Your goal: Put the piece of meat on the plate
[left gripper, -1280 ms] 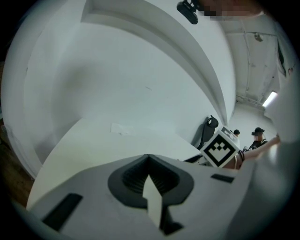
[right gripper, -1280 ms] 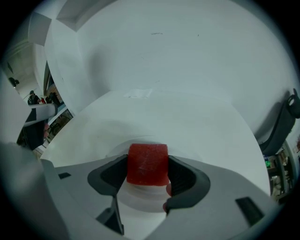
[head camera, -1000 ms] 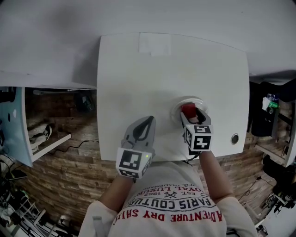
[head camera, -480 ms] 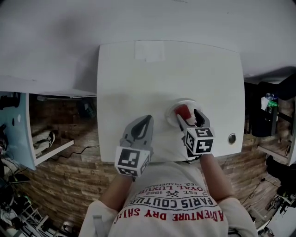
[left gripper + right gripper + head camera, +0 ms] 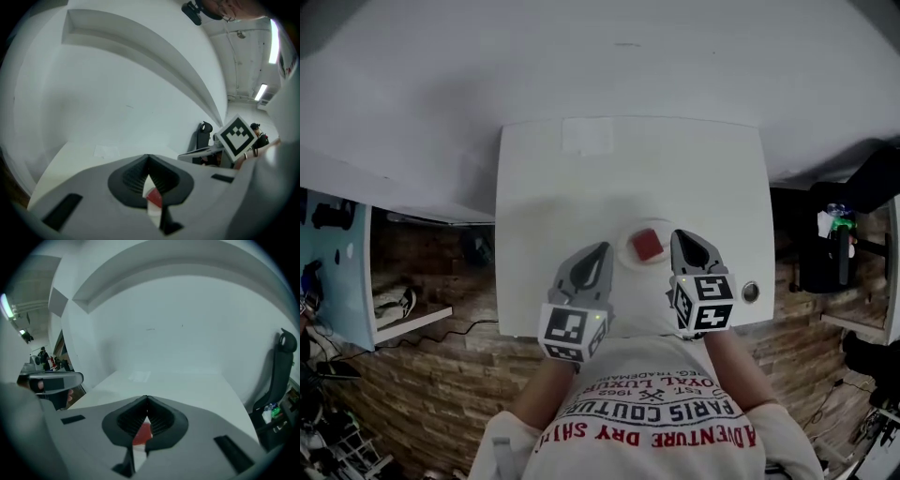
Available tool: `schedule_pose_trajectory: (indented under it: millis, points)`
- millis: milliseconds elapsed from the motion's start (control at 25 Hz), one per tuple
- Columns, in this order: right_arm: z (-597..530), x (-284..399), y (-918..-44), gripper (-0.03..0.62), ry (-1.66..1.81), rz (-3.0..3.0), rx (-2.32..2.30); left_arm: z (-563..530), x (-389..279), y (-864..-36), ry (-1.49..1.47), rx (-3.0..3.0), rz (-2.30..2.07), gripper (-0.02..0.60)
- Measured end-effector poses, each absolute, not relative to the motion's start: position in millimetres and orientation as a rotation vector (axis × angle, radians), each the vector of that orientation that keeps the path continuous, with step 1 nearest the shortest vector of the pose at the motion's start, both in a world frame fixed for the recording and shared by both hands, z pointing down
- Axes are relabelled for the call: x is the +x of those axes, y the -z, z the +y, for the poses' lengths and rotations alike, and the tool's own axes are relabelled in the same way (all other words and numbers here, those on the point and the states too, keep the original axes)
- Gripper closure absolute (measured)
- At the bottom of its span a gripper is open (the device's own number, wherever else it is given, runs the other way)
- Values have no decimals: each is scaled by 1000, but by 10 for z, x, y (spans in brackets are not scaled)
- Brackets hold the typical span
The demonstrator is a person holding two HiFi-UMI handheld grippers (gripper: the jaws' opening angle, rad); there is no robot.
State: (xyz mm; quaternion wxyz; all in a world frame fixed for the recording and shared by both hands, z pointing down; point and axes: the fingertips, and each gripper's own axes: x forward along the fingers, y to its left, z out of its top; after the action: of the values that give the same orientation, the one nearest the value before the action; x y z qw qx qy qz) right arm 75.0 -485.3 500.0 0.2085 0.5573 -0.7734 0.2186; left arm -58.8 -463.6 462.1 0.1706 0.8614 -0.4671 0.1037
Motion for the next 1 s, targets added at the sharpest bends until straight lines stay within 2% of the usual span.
schedule_pose_trajectory:
  millis: [480,720,1000]
  points:
    - [-4638,856,-3904,582,-293,-2531,1581,-4605,-354,-3756,-143,2591,-1487,583]
    - [-4515,1012,-3689,582,-147,-2518,1631,-4544,-277,-3580,-120,2628,-1526,583]
    - [-4361,1086,-3569,582,-150,-2548,1629,-4423,-123,-3457,-123,2679,-1531,583]
